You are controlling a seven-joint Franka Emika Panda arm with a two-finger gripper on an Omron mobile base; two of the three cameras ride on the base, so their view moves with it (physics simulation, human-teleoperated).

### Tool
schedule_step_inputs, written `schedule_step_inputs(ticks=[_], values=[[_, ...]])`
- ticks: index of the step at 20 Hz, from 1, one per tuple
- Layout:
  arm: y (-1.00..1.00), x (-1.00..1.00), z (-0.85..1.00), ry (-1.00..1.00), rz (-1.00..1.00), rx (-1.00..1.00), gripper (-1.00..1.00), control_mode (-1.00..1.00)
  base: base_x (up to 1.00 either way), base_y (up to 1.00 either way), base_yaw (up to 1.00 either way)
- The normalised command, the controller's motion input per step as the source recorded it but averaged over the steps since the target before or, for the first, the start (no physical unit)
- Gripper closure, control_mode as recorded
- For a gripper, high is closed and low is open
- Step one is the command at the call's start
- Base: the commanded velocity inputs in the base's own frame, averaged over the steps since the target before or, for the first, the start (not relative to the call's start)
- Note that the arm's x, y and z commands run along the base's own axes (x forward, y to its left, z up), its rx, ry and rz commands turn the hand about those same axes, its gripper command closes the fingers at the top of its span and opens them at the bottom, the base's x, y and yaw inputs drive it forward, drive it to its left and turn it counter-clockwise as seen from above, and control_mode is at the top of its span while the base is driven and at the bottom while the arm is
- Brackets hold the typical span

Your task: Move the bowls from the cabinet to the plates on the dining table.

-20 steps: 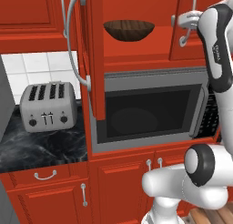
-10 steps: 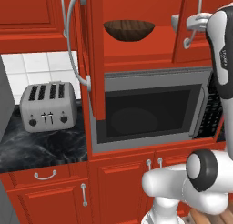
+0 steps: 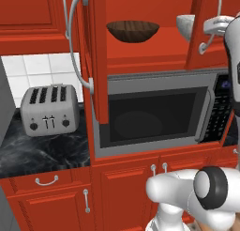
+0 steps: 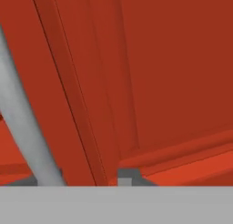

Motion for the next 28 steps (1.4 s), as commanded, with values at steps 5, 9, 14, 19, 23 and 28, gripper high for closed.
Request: schedule_step_inputs(ticks=[5,9,14,19,23,28], values=[[-0.47,-0.74,0.00,0.00,-0.05,0.00,1.00,-1.00,0.00,0.00,0.00],[-0.50,-0.51,0.00,0.00,-0.04,0.00,1.00,-1.00,0.00,0.00,0.00],[-0.57,-0.34,-0.01,0.00,-0.04,0.00,1.00,-1.00,0.00,0.00,0.00],[-0.68,-0.22,-0.07,0.00,-0.04,-0.01,1.00,-1.00,0.00,0.00,0.00],[-0.65,-0.29,-0.05,0.00,-0.05,0.00,1.00,-1.00,0.00,0.00,0.00],[-0.64,-0.42,-0.02,0.00,-0.05,0.00,1.00,-1.00,0.00,0.00,0.00]])
